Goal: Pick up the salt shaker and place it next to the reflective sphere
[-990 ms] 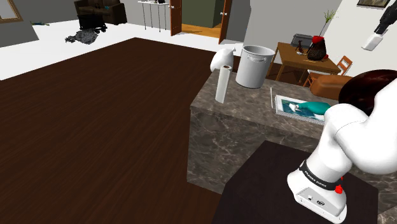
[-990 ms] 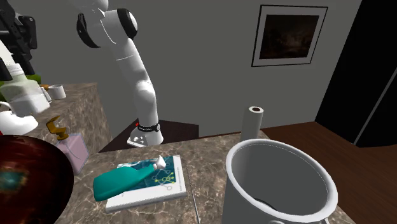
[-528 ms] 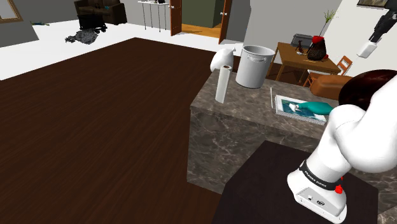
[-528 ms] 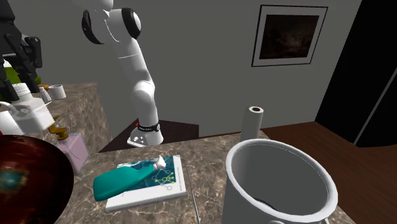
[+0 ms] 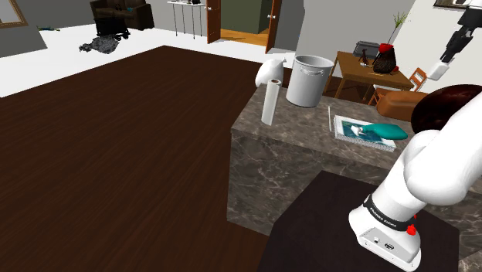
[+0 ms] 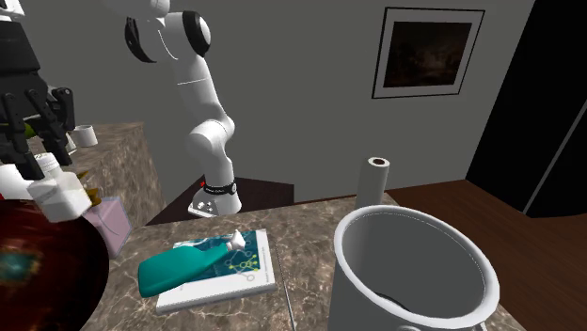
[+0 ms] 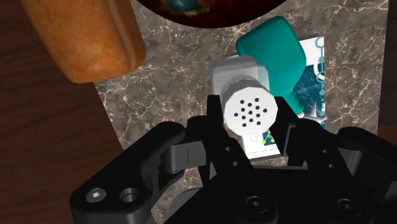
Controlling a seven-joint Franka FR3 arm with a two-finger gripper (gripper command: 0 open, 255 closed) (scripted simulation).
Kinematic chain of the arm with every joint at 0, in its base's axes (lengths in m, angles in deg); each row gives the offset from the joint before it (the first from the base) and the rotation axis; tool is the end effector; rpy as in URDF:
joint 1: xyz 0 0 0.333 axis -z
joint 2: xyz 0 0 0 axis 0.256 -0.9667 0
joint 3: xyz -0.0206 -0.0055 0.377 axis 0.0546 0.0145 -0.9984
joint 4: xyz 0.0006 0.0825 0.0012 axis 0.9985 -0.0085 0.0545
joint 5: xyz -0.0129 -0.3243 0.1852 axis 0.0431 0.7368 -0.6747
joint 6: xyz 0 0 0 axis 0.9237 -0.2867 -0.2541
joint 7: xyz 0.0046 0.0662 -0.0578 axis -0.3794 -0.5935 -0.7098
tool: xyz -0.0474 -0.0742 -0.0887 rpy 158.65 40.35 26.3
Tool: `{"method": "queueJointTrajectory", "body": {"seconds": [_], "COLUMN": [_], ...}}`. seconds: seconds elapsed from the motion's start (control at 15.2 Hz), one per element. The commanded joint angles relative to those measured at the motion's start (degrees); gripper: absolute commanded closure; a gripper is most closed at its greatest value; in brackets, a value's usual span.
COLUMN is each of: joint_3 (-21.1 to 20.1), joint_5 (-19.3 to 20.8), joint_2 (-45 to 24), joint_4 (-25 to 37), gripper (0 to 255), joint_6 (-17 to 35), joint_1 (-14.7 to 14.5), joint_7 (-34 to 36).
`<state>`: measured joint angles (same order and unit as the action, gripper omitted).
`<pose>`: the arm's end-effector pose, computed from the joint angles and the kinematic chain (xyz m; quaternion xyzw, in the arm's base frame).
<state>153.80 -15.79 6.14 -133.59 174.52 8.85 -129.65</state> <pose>0.0763 -0.5169 0.6957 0.9948 0.1013 0.0068 0.0053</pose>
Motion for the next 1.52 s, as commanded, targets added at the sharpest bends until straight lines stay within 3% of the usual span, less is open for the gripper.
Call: {"method": "queueJointTrajectory", "body": {"seconds": [0.0, 0.59, 1.45], "joint_3": [-2.8, -7.3, -6.9], "joint_5": [1.5, 4.8, 6.6], "joint_2": [1.6, 5.3, 6.7], "joint_4": [-2.4, -11.3, -21.8], "gripper": [255, 255, 255], "joint_6": [1.6, 8.3, 18.1], "joint_1": [2.0, 5.6, 6.7], "joint_7": [1.1, 3.7, 4.9]}}
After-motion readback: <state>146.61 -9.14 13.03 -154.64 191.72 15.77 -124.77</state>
